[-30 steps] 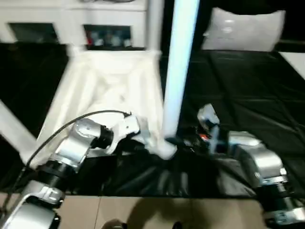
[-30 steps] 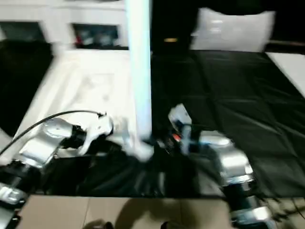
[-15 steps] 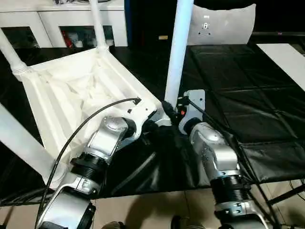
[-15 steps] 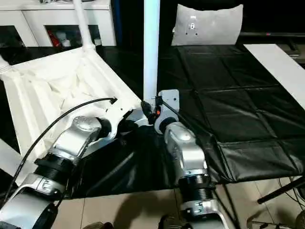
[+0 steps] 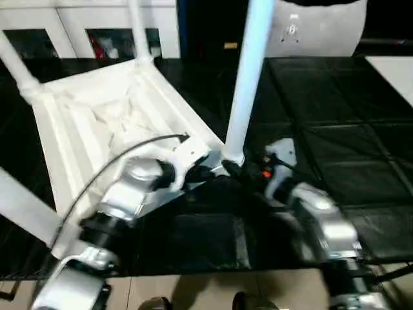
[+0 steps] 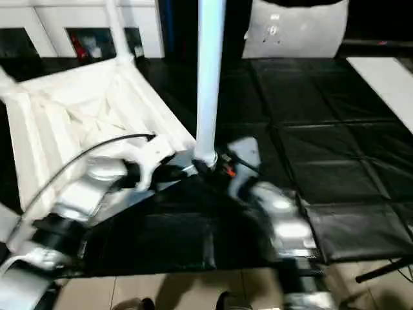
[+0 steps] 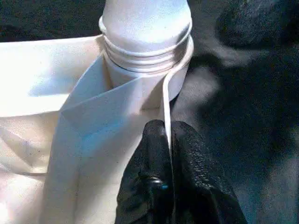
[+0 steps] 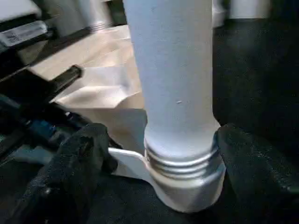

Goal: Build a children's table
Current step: Rotate leg to tighten

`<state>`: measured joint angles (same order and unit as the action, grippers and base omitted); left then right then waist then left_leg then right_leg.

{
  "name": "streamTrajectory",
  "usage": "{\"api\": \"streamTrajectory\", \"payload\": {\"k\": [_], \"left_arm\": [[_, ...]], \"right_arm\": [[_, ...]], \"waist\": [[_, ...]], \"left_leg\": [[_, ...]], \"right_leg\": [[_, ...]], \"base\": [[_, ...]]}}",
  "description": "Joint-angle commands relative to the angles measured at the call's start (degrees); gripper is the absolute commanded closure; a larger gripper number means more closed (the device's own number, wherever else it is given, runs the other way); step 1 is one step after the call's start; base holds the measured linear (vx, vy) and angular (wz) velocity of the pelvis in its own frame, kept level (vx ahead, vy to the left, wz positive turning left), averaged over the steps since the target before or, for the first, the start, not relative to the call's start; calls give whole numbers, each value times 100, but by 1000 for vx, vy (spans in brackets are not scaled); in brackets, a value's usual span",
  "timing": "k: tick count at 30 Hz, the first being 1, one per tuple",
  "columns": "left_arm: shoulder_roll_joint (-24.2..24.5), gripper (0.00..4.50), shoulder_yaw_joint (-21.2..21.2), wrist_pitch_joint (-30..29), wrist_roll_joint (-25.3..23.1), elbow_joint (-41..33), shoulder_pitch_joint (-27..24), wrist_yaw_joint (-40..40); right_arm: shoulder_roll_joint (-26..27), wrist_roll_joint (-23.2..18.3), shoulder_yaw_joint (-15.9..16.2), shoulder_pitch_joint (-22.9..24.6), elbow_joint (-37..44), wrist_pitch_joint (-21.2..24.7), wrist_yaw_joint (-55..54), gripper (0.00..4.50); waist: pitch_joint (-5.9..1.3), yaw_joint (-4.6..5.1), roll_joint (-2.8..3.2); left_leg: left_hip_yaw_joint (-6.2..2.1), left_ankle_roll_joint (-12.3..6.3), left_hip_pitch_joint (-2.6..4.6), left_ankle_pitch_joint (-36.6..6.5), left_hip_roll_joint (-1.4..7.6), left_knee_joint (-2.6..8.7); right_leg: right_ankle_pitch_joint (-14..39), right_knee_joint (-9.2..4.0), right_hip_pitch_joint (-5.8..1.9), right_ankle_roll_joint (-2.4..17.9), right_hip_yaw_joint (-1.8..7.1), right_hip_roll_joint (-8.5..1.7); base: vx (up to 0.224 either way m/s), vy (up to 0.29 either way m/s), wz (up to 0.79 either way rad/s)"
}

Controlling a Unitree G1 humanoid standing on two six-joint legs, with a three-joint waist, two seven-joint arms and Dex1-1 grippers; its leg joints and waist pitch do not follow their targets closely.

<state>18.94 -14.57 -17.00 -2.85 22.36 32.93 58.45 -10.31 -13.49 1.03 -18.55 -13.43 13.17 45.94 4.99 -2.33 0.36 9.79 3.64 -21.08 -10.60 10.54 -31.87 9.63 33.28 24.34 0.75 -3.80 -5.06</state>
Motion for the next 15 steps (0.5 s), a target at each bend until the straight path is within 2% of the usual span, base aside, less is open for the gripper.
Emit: {"api": "streamTrajectory", "payload": {"k": [1, 3, 4, 5, 6, 8, 9, 10, 11, 12, 15], "left_arm": [[149, 450, -293, 387, 126, -60, -143, 686], [432, 450, -372, 678, 202, -43, -167, 1173], [432, 450, -372, 678, 202, -43, -167, 1173], [568, 450, -397, 829, 278, -27, -168, 1453], [680, 450, -415, 893, 356, -17, -158, 1748], [764, 450, -446, 939, 405, -25, -152, 1985], [816, 450, -476, 966, 426, -23, -144, 2129], [850, 450, -504, 1011, 437, -13, -131, 2232], [892, 450, -538, 1064, 469, 6, -116, 2383], [913, 450, -558, 1074, 486, 16, -103, 2463], [959, 450, -616, 1136, 515, 29, -73, 2632]], "right_arm": [[-231, -141, 148, -68, 146, -28, 555, 14], [-550, -260, 253, -122, 147, 1, 1102, 6], [-550, -260, 253, -122, 147, 1, 1102, 6], [-712, -336, 301, -162, 136, 38, 1404, 6], [-871, -418, 360, -218, 111, 86, 1786, 6], [-966, -478, 409, -263, 97, 136, 2058, 6], [-1035, -525, 458, -294, 92, 194, 2268, 6], [-1082, -537, 501, -321, 74, 203, 2412, 6], [-1148, -569, 568, -364, 37, 230, 2613, 33], [-1189, -590, 610, -397, 14, 257, 2740, 33], [-1283, -653, 754, -503, -64, 354, 3080, 65]], "waist": [[-434, -46, -39], [-412, -58, -30], [-404, -68, -31], [-387, -86, -22], [-386, -99, -73], [-365, -127, -26], [-366, -132, -52], [-372, -142, -63], [-387, -153, -68], [-394, -162, -76], [-398, -193, -75]], "left_leg": [[2, -1073, 10, -45, 194, 209], [9, -979, 38, -305, 231, 223], [12, -915, 35, -409, 234, 226], [15, -782, 50, -609, 244, 246], [17, -677, 60, -759, 250, 261], [23, -547, 76, -892, 270, 277], [28, -480, 90, -970, 282, 280], [29, -458, 102, -996, 280, 281], [27, -458, 82, -926, 275, 271], [26, -474, 66, -834, 272, 262], [32, -475, 62, -819, 269, 243]], "right_leg": [[-261, -196, -421, 1725, 245, -317], [165, -228, -392, 1695, 235, -293], [315, -233, -394, 1667, 238, -295], [593, -256, -377, 1625, 245, -295], [825, -267, -385, 1574, 247, -297], [1038, -278, -357, 1517, 249, -292], [1084, -283, -349, 1499, 252, -292], [1092, -276, -350, 1508, 251, -290], [1016, -255, -372, 1512, 250, -301], [926, -231, -375, 1530, 246, -302], [934, -225, -364, 1537, 253, -316]], "base": [[0, 0, 0], [0, 0, 0], [0, 0, 0], [0, 0, 0], [0, 0, 0], [0, 0, 0], [0, 0, 0], [0, 0, 0], [0, 0, 0], [0, 0, 0], [0, 0, 0]]}}
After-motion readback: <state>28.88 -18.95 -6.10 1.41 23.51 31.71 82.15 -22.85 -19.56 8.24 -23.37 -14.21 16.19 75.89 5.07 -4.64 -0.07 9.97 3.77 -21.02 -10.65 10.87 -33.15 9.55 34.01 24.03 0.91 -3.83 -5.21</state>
